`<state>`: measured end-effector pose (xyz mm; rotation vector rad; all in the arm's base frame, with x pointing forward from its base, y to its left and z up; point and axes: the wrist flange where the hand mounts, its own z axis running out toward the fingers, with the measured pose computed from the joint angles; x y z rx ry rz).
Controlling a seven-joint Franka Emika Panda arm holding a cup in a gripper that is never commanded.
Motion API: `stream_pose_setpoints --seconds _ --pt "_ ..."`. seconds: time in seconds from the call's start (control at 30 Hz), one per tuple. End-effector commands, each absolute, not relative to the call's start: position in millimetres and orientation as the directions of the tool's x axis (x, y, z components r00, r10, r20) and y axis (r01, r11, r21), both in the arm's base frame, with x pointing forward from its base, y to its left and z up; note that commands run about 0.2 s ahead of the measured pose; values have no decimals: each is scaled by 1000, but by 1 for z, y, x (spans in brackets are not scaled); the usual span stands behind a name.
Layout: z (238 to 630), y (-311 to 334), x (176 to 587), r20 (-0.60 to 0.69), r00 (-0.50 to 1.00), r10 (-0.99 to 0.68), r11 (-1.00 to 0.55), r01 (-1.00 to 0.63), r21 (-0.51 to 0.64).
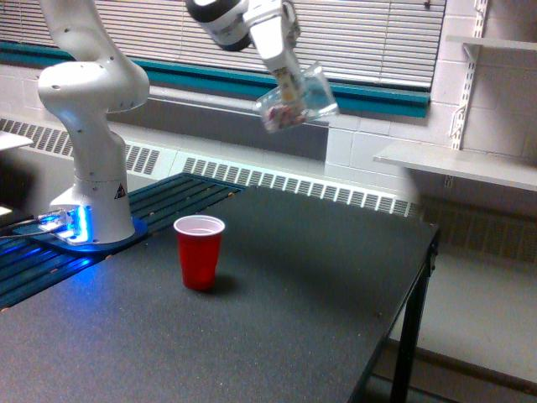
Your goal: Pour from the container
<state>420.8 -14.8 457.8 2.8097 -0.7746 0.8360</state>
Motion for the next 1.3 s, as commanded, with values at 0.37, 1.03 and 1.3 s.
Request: stream_pose_setpoints --seconds 0.37,1.03,1.3 --pt "413 -28 365 480 742 -468 -840 -542 19" --pt "377 -27 316 366 794 -486 -826 -554 105" --pt "372 -28 297 335 785 -521 -801 -585 127"
